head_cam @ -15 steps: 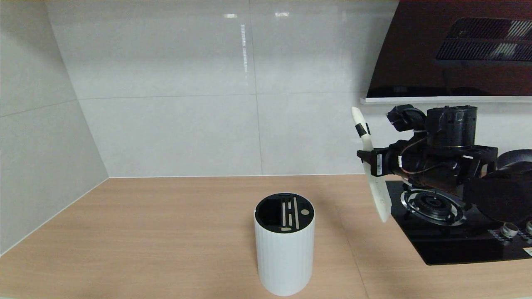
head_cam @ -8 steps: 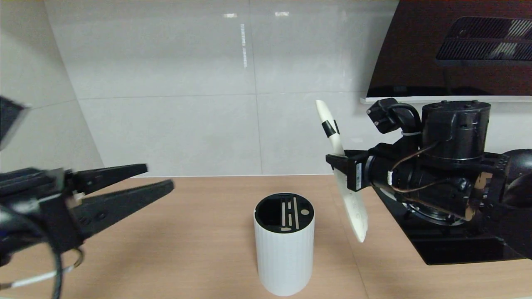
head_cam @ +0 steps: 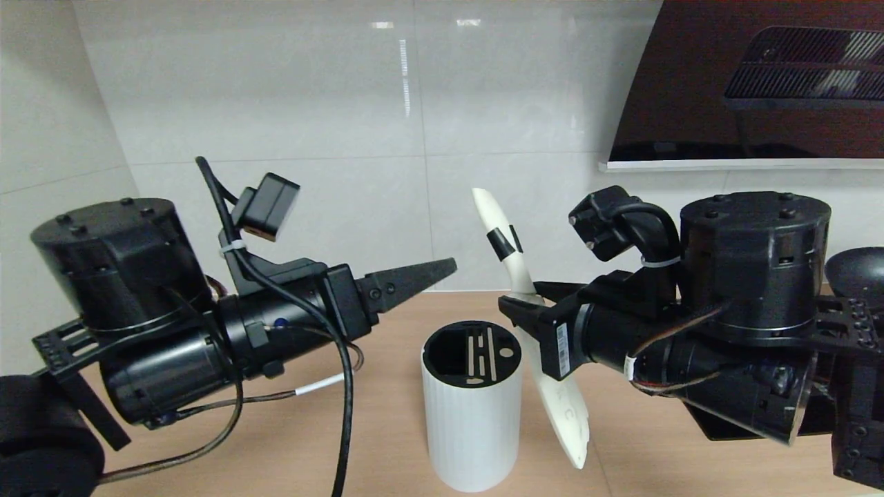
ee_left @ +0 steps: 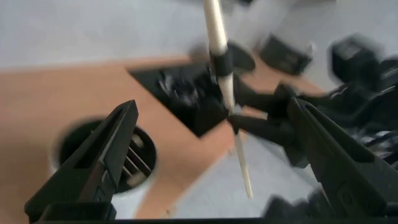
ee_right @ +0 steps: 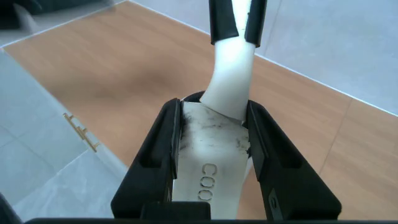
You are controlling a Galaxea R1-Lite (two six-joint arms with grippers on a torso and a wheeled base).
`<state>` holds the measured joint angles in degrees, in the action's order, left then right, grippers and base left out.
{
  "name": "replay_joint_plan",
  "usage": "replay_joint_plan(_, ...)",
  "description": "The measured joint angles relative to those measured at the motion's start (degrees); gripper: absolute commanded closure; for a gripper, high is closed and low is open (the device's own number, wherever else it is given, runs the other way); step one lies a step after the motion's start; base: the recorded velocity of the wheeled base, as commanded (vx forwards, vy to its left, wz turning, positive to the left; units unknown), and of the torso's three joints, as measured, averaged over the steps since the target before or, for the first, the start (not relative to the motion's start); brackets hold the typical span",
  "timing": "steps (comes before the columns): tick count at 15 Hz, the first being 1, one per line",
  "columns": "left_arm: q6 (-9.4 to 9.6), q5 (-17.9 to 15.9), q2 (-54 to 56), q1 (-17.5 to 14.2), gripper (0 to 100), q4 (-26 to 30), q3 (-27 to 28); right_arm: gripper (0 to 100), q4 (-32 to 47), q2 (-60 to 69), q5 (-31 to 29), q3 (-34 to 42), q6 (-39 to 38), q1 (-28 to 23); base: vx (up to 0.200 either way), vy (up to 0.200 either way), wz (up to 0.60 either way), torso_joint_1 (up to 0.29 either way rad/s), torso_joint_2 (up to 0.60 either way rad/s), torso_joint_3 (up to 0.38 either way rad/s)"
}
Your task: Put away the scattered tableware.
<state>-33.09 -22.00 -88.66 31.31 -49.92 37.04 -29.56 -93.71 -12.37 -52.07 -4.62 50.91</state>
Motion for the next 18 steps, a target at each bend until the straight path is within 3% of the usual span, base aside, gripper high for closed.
replay_joint_plan(2, -1.32, 0.04, -1.66, 2.4, 0, -1.07, -0.21, 100, -0.22, -0.22, -0.51, 0.48, 0.02, 1.97, 0.0, 0.0, 0.0, 0.0, 0.0, 0.0)
replay_joint_plan(4, -1.45, 0.9, -3.36, 3.36, 0, -4.4, -0.27, 100, -0.18, -0.37, -0.56, 0.69, 0.0, 3.15, 0.0, 0.0, 0.0, 0.0, 0.0, 0.0)
replay_joint_plan(8, -1.16, 5.72, -6.64, 6.86, 0, -10.51, -1.07, 100, -0.51, -1.19, -0.62, 1.08, -1.62, 5.84, 0.0, 0.0, 0.0, 0.0, 0.0, 0.0)
replay_joint_plan(18, -1.07, 6.6, -7.59, 7.72, 0, -11.96, -1.18, 100, -0.46, -1.83, -0.56, 1.51, -2.02, 7.33, 0.0, 0.0, 0.0, 0.0, 0.0, 0.0)
